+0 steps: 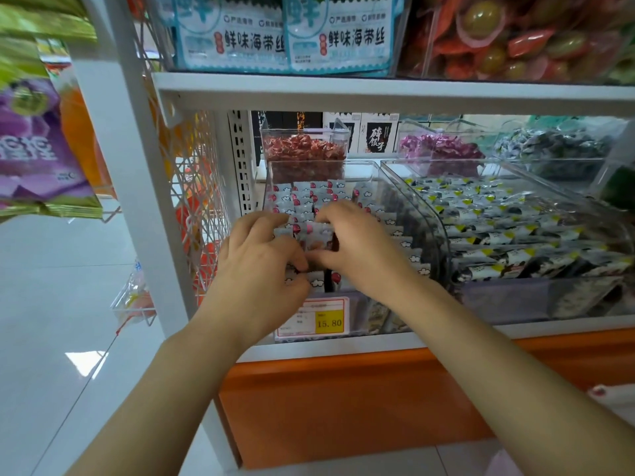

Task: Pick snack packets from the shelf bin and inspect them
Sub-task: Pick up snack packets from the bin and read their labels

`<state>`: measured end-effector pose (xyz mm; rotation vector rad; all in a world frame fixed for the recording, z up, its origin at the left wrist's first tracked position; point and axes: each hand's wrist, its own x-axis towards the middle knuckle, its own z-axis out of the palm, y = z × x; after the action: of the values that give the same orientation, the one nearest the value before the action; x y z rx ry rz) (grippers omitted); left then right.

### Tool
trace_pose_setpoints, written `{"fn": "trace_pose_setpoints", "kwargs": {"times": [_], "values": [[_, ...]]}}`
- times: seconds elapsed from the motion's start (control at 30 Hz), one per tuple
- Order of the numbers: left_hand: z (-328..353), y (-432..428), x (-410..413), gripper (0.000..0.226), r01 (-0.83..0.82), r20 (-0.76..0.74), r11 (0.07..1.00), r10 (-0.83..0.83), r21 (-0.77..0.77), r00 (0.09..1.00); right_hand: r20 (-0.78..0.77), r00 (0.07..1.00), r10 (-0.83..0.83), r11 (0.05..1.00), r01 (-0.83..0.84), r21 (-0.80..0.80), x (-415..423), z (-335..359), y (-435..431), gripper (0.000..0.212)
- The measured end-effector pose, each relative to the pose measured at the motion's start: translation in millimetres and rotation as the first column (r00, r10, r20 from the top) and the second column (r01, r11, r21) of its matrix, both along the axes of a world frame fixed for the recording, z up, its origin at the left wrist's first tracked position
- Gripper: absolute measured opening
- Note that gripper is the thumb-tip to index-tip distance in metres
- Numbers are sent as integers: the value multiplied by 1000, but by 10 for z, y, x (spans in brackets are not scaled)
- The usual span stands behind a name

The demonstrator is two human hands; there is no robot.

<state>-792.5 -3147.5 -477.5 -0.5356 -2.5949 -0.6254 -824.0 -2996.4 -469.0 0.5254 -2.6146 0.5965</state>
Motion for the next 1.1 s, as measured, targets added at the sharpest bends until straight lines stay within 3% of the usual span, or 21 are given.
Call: {"fn": "trace_pose_setpoints", "kwargs": {"times": [0.07,0.17,0.23,0.33,0.37,0.5,0.6,0.7,0.77,0.87,0.93,1.0,1.1], "values": [[34,-25,-12,18,3,-12,999,-3,45,1000,87,992,92,989,-102,109,22,-11,-8,19],[58,-59,-37,22,-18,-46,997,22,75,999,132,986,103,960,-133,247,20,-7,34,27],[59,-71,-43,21,-24,-51,996,29,90,998,87,991,101,979,-114,167,-12,64,87,25],[61,-78,-46,20,-24,-52,995,29,96,998,9,998,64,994,-63,-90,-98,206,166,27],[63,-80,-46,21,-25,-51,995,30,101,998,-2,999,35,994,-35,-99,-135,221,182,26],[60,-95,-56,23,-30,-52,995,35,99,998,-62,998,10,996,-5,84,-238,149,153,16],[59,-95,-65,25,-32,-72,995,39,97,997,-66,997,43,971,-26,236,-275,97,74,22],[64,-90,-69,25,-34,-84,994,43,106,996,-39,998,44,963,-32,267,-301,83,32,18],[63,-92,-71,25,-35,-92,993,45,109,995,-37,998,55,979,-46,198,-301,74,30,13],[64,-100,-70,27,-41,-121,989,58,141,991,-14,995,95,982,-96,-160,-254,128,68,7],[67,-98,-67,28,-46,-149,986,70,160,986,-46,995,91,918,-102,-382,-173,202,137,10],[70,-85,-57,32,-54,-179,985,83,163,980,-70,996,56,847,-85,-524,-78,253,224,20],[86,-38,-22,42,-42,-179,982,75,184,981,-39,999,33,707,-51,-706,66,258,337,17]]}}
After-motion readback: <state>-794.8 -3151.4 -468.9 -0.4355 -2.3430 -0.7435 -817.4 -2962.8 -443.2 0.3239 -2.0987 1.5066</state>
